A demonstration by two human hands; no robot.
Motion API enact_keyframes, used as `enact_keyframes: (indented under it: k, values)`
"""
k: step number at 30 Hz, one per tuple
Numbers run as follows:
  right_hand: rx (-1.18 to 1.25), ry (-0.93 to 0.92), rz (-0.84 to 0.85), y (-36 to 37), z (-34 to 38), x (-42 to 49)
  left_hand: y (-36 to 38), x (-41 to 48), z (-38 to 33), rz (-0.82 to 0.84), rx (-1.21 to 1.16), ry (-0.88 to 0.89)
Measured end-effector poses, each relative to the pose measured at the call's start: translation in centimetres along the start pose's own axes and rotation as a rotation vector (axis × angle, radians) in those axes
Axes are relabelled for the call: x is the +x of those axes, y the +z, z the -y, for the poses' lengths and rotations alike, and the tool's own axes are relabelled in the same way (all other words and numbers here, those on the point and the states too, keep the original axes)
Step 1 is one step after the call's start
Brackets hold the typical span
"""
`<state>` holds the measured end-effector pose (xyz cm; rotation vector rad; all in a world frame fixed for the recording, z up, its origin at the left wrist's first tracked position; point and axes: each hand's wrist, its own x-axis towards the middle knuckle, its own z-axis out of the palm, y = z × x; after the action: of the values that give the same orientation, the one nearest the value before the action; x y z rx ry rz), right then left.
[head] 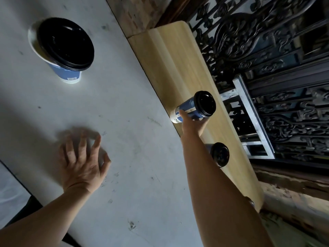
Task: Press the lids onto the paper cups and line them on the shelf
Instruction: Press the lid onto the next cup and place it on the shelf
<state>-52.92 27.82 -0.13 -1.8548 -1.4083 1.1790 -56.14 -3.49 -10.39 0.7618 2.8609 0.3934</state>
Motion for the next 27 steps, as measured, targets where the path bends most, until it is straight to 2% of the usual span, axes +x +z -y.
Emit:
enact_keyframes:
  k: [11,14,19,22,25,27]
  values:
    - [0.036,0.084,0.024,0.7,-1.4,0.3,0.4,-0.1,0.1,0.004,-0.022,-0.005]
    - [-0.042,0.109,0.036,0.8,-1.6,-0.2,0.3,-0.2,0.1,0.004,-0.039,-0.005]
    - [-0.012,0.356,0.171,-0.1,-1.4,-1.5,0.4,-0.1,0.2,0.012,-0.052,0.008]
    - [-0.149,0.279,0.268,-1.6,-1.9,-2.5,0.4,-0.1,0.3,0.023,-0.057,0.007]
    - [-0.42,0.224,0.308,-3.0,-2.7,-5.2,0.5,0.0,0.5,0.089,-0.07,0.017]
    - [-0.689,0.205,0.506,-4.0,-3.5,-7.4,0.0,-0.1,0.4,0.163,-0.074,0.012]
